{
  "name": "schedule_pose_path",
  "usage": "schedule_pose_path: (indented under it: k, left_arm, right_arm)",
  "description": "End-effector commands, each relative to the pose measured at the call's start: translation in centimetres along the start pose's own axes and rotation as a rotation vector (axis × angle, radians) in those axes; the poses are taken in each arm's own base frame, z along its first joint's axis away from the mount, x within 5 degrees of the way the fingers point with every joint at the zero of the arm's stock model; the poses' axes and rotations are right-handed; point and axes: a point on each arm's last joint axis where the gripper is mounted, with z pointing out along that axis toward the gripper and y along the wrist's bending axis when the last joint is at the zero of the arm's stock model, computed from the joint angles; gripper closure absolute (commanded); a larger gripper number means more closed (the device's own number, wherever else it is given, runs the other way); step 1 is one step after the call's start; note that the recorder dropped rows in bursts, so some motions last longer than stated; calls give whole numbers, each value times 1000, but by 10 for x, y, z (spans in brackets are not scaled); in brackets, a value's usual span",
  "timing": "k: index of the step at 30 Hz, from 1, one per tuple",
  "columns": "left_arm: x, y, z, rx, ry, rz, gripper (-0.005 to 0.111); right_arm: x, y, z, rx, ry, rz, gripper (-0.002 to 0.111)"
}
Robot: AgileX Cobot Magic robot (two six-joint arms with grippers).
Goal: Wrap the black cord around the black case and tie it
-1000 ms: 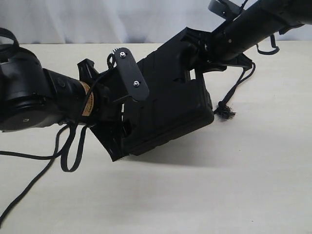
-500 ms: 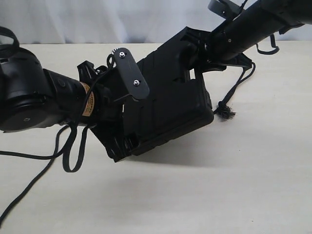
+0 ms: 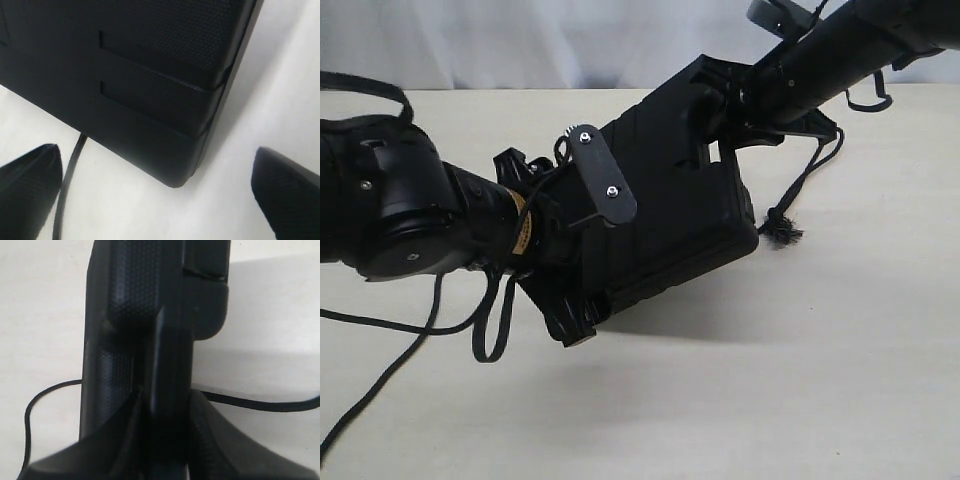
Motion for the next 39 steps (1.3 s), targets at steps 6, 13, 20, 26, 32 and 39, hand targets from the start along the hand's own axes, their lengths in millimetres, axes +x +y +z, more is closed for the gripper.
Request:
schedule_pose_path:
  k: [6,13,20,26,32,39]
  left_arm:
    - [-14,-26,2,45,-43,46,11]
    - [-20,-36,-1,-8,-54,117,11]
    - [-19,-35,-1,-20,-41,104,11]
    - [-21,-37,-1,3,-67,65,11]
    - [-24,-39,-1,7,-95,82,11]
    - [-39,-52,-10,-151,-194,98,11]
  right_arm:
    - [-8,9,-12,-43,-85,6,104]
    - [-8,9,-12,-43,-85,6,104]
    - [-8,9,-12,-43,-85,-3,104]
    - [-8,9,-12,-43,-81,-7,104]
    - [-8,9,-12,-42,-81,-13,104]
    - [-8,9,-12,-42,-77,-14,104]
